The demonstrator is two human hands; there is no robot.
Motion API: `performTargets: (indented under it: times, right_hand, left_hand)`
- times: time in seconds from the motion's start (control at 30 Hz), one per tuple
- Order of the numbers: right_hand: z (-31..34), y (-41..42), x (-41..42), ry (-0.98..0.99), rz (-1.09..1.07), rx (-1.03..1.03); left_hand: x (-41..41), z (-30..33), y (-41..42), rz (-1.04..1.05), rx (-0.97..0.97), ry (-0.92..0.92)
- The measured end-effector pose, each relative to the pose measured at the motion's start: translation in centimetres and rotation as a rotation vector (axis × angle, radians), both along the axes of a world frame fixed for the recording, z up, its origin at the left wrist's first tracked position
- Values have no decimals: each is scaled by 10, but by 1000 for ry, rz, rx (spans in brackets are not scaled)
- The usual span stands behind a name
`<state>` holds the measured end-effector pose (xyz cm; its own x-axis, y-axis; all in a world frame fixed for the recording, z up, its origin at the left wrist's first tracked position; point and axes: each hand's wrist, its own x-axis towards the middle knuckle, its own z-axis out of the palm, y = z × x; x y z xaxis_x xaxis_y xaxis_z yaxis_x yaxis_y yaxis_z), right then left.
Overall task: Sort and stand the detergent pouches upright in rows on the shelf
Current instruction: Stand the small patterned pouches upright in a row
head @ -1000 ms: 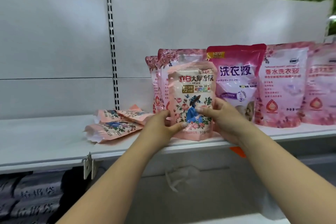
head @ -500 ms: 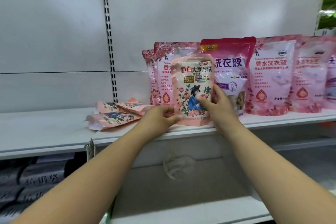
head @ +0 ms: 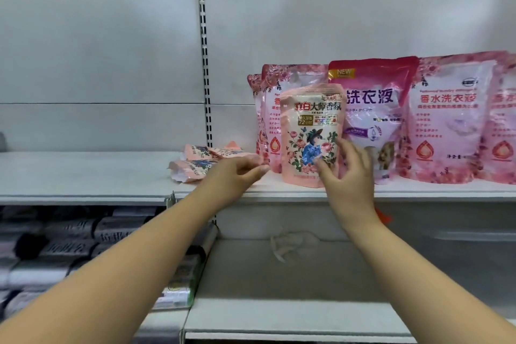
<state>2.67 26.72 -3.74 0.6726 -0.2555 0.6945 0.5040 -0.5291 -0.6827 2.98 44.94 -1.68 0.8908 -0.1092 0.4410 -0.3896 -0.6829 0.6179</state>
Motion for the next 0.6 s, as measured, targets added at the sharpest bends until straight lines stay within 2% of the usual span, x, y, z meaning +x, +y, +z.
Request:
performTargets:
  times: [0.13,0.23,0.3,0.37,0.47,0.6]
  right_hand:
    - [19,32,-11,-98,104,-222]
    - [33,66,3,-9,165,-427]
    - [41,90,23,112,170,-489]
    - [49,112,47,273,143,-524]
    - [58,131,84,488,89,-544]
    - [57,148,105,752,32,-704]
  left_hand:
    - [-10,8,50,139,-35,-194]
    - [3,9,86,196,121,-191]
    - [15,5,107,182,318,-127]
    - [24,0,122,104,433,-64]
    - [29,-5,134,-61,399,-11]
    - [39,13,152,-126,291,25]
